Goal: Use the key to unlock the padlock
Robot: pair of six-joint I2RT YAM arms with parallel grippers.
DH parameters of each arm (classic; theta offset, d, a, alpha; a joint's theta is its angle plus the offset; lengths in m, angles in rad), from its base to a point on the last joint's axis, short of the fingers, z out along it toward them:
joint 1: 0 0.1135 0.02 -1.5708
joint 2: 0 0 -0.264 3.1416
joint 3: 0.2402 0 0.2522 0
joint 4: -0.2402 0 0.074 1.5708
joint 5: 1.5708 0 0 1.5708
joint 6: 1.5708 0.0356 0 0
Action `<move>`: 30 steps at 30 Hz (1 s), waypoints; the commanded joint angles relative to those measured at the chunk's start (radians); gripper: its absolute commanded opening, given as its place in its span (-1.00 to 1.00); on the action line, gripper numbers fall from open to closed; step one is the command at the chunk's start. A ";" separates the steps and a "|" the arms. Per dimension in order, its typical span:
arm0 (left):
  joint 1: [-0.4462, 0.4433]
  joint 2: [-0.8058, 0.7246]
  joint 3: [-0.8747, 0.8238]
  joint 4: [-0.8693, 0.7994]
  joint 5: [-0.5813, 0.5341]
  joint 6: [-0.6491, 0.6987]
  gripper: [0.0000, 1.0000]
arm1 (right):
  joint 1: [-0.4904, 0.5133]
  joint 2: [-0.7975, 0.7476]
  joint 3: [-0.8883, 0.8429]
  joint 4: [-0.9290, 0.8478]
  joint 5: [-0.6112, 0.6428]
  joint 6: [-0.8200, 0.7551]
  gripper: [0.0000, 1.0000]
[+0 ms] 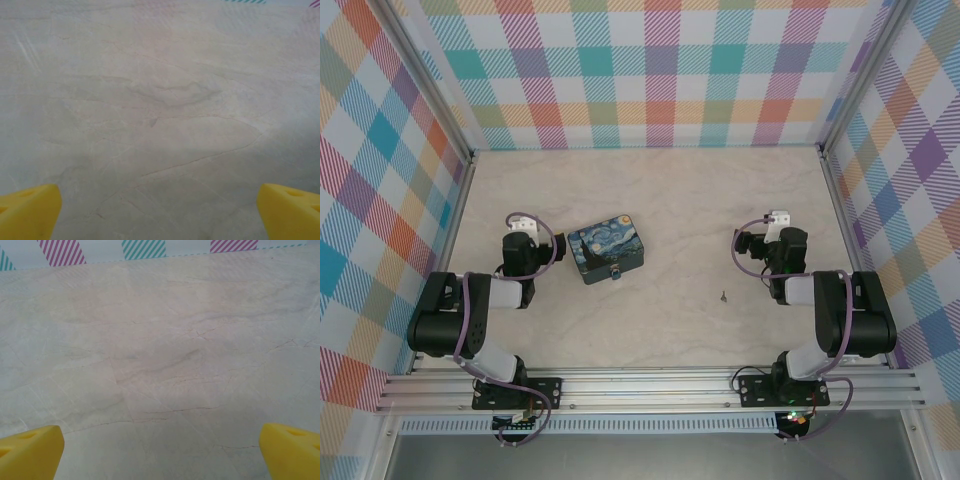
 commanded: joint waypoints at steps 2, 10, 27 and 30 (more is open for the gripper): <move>-0.004 -0.105 0.034 -0.102 -0.034 -0.019 1.00 | 0.004 -0.003 0.005 0.014 0.001 0.004 0.99; -0.006 -0.377 0.065 -0.316 -0.028 -0.039 1.00 | 0.003 -0.049 0.008 -0.023 0.008 0.010 0.99; -0.018 -0.459 0.268 -0.864 0.129 -0.273 1.00 | 0.013 -0.478 0.285 -1.048 -0.163 0.315 0.99; -0.028 -0.440 0.277 -0.911 0.155 -0.310 1.00 | 0.053 -0.469 0.329 -1.189 -0.191 0.336 0.99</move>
